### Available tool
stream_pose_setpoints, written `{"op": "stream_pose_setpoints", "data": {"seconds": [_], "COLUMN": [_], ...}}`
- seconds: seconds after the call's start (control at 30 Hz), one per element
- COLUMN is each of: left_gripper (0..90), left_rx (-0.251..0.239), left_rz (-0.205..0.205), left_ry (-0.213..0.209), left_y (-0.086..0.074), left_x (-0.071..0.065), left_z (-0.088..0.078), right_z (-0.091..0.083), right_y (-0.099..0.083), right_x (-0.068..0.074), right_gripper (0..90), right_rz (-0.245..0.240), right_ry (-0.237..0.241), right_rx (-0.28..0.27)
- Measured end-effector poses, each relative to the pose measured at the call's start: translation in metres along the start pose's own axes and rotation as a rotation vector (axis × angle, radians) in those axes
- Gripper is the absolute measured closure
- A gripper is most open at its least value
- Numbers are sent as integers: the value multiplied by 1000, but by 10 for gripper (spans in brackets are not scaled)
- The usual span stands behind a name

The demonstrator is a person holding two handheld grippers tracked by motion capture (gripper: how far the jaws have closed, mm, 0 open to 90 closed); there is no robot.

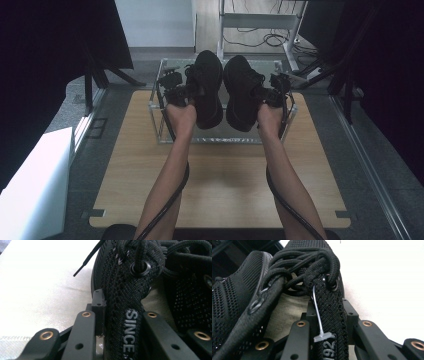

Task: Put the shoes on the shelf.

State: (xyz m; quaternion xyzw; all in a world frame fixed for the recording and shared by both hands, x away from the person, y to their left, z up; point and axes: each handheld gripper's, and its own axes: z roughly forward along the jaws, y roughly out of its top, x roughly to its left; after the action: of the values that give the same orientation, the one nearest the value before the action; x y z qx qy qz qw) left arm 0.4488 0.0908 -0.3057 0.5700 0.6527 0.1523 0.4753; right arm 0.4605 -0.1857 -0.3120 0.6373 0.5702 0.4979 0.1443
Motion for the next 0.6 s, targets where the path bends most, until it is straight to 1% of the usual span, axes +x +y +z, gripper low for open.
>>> {"op": "stream_pose_setpoints", "data": {"seconds": [0.13, 0.2, 0.27, 0.37, 0.47, 0.53, 0.57, 0.6], "left_gripper": [682, 647, 636, 595, 544, 514, 507, 498], "left_rx": [7, 11, 16, 30, 45, 51, 50, 53], "left_rz": [10, 13, 16, 25, 52, 78, 79, 75], "left_ry": [10, 8, 1, -10, -8, 8, 5, -3], "left_y": [1, 2, 3, 5, 6, 6, 6, 6], "left_x": [-4, -4, -4, -6, -10, -15, -15, -14], "left_z": [2, 4, 4, 7, 10, 11, 11, 11], "right_z": [2, 4, 4, 7, 9, 11, 11, 11], "right_y": [1, 2, 2, 3, 4, 4, 5, 5], "right_x": [3, 5, 5, 4, 7, 10, 12, 12], "right_gripper": [701, 670, 657, 616, 541, 494, 481, 464], "right_rz": [-8, -23, -22, -7, -20, -39, -51, -51], "right_ry": [-7, -12, -9, 16, 31, 39, 33, 38], "right_rx": [-5, -11, -11, -11, -4, 4, 7, 9]}}
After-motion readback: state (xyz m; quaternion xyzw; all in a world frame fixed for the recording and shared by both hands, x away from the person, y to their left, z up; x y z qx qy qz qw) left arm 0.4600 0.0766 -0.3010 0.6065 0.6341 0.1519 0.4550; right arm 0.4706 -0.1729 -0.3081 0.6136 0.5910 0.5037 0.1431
